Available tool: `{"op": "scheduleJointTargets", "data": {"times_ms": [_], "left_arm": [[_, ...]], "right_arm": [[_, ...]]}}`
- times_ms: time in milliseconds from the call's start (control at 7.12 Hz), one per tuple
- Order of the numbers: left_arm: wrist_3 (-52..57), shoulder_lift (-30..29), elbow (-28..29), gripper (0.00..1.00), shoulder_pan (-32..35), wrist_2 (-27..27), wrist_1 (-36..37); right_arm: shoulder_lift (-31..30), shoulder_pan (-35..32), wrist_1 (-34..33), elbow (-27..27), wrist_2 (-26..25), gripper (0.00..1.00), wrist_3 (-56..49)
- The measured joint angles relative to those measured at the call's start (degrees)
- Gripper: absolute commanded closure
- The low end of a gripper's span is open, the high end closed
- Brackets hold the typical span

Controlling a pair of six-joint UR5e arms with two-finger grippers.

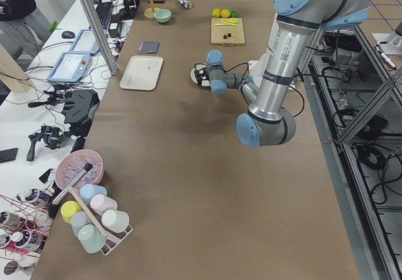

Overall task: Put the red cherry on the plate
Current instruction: 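Carry the white plate toward the table center and set it down, then open the left gripper and withdraw the left arm from the plate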

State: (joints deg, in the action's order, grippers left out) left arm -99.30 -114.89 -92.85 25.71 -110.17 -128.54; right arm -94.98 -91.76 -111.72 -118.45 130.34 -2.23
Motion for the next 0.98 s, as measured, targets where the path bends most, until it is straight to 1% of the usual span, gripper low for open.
{"op": "scheduleJointTargets", "data": {"times_ms": [140,281,561,702,982], "left_arm": [[-0.3,-0.3,0.3,0.02,0.5,-0.8,-0.6],[-0.3,0.5,0.0,0.02,2.9,-4.5,-0.4],[1.7,5.2,-2.5,0.03,12.5,-15.8,0.2],[5.5,10.4,-6.1,0.02,18.0,-20.3,1.2],[20.9,26.1,-14.3,0.03,28.1,-26.4,2.5]], "right_arm": [[0.1,0.0,0.0,0.2,0.0,0.0,0.0],[0.1,0.0,0.0,0.6,0.0,0.0,0.0],[0.1,0.0,0.2,1.2,-0.1,0.0,-0.1],[0.1,0.0,0.3,1.3,-0.2,0.0,-0.1],[0.4,0.1,0.3,2.2,-0.2,0.0,-0.2]]}}
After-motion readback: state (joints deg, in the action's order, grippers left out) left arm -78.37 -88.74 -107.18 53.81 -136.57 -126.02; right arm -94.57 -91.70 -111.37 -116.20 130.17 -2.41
